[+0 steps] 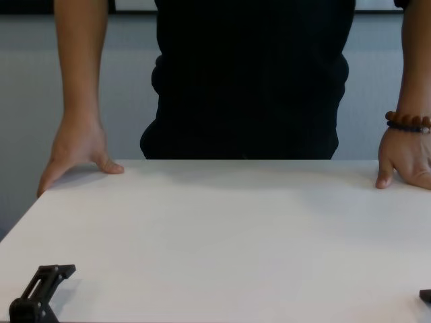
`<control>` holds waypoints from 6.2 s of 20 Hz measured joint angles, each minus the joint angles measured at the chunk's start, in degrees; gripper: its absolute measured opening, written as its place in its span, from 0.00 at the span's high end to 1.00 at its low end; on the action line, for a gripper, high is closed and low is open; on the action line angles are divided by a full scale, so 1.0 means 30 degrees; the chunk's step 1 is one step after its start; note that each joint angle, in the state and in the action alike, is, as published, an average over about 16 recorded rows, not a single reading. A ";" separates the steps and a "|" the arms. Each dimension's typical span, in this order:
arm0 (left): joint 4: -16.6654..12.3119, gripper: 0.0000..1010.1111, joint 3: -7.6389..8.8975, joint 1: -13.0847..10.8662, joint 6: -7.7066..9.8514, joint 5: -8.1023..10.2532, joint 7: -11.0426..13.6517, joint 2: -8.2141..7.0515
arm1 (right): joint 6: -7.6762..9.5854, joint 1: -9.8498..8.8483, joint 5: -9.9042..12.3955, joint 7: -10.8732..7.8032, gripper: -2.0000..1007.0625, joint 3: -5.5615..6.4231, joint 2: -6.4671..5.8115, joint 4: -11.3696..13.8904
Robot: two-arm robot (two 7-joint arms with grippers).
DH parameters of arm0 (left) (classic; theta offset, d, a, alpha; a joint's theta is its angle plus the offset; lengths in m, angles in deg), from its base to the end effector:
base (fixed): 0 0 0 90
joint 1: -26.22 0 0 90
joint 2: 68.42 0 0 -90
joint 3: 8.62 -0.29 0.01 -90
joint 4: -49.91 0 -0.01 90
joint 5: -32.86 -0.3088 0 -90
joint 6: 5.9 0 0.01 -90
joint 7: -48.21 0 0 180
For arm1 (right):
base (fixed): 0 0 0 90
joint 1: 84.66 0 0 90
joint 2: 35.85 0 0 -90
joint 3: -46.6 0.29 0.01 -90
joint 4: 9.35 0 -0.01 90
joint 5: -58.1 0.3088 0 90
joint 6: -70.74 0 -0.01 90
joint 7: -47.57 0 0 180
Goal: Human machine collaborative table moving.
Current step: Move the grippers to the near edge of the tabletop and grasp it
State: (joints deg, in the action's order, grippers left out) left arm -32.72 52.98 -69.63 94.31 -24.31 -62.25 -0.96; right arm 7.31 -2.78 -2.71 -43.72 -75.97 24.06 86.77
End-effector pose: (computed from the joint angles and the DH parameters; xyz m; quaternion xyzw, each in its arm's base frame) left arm 0.2466 -0.0104 -0.4015 0.4389 -0.4759 0.4674 0.6021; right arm 0.2301 0.0151 -0.3548 -0.5640 -0.4316 -0.3777 0.5941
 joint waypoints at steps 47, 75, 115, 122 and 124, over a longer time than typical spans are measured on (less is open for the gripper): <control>0.0000 0.01 -0.0001 -0.0001 0.0005 0.0001 0.0000 0.0000 | -0.1861 0.0106 -0.1639 0.1400 0.00 0.1907 0.1830 -0.1699; 0.0001 0.01 -0.0001 -0.0002 0.0005 0.0002 0.0001 0.0000 | -0.2424 -0.0249 -0.1803 0.1155 0.00 0.2708 0.2486 -0.1477; 0.0001 0.03 0.0000 -0.0002 0.0005 0.0002 0.0001 0.0000 | -0.2330 -0.0189 -0.1947 0.1219 0.08 0.2584 0.2399 -0.1535; 0.0001 0.14 -0.0001 -0.0002 0.0005 0.0002 0.0001 0.0000 | -0.2328 -0.0188 -0.1953 0.1218 0.25 0.2580 0.2396 -0.1535; 0.0001 0.19 -0.0001 -0.0002 0.0005 0.0002 0.0001 0.0000 | -0.2327 -0.0188 -0.1953 0.1218 0.31 0.2580 0.2396 -0.1535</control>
State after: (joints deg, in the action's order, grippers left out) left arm -32.72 52.98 -69.64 94.32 -24.31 -62.25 -0.96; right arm 0.32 -3.35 -8.57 -40.07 -68.23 31.25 82.16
